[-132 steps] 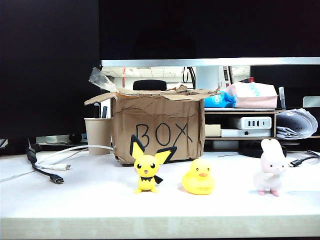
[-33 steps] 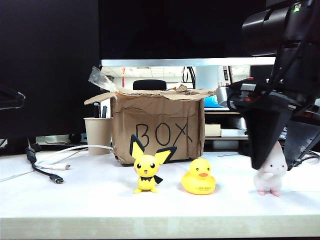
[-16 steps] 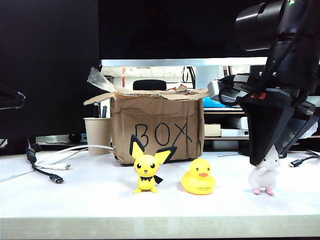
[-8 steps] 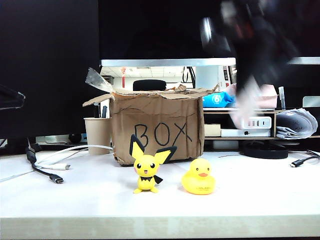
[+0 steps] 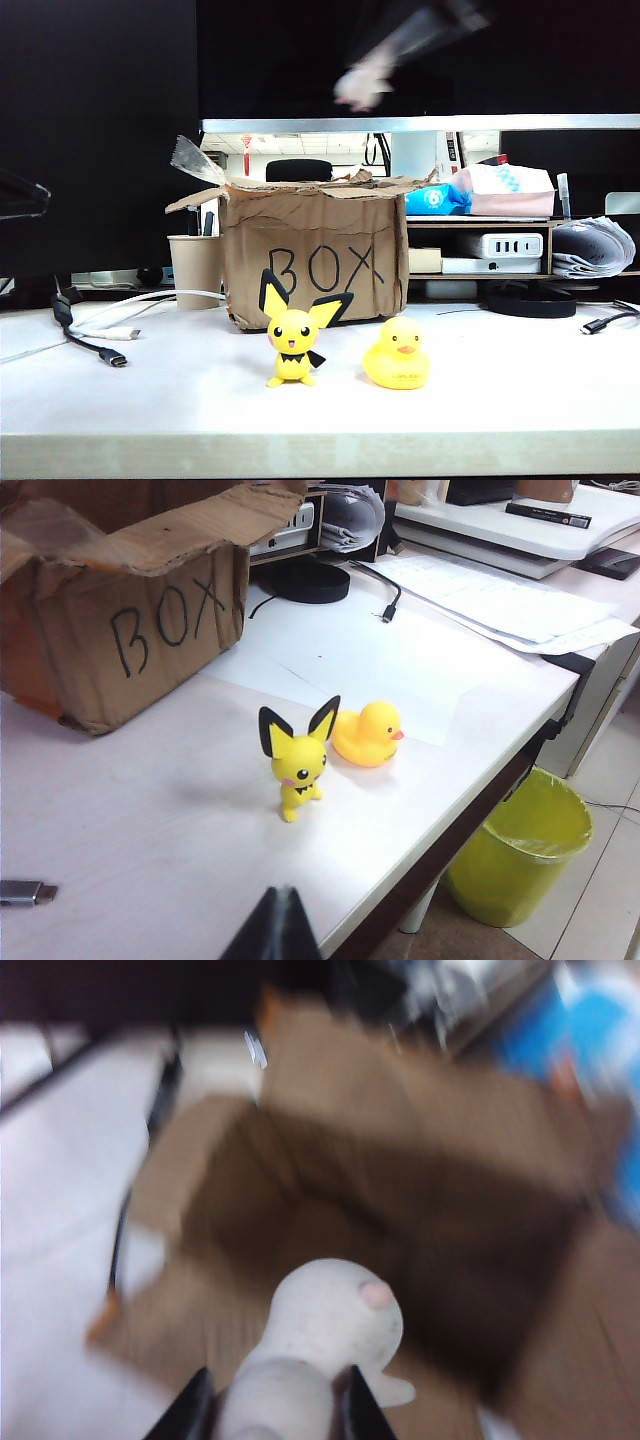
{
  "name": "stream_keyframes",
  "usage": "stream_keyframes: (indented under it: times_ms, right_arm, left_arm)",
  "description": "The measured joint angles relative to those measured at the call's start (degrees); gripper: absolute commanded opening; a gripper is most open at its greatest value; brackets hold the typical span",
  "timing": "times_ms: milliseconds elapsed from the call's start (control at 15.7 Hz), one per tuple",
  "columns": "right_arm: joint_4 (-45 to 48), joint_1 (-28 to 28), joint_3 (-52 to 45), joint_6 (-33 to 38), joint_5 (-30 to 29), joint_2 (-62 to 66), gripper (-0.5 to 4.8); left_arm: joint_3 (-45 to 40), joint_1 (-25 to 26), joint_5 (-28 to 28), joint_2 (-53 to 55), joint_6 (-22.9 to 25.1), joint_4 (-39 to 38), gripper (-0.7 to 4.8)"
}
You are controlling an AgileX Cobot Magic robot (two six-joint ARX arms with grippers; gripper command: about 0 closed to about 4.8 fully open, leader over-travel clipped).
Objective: Put the doll that is least similar in color compared to the others into the paper box.
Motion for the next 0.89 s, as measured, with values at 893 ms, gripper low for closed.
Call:
stream_keyframes:
  times_ms: [893]
  right_arm:
    - [8.85,-0.11,0.20,3.74,-0.37,9.49,0.39]
  left_arm:
    - [0.00,0.00,0.00,0.00,0.00,0.00,-0.05]
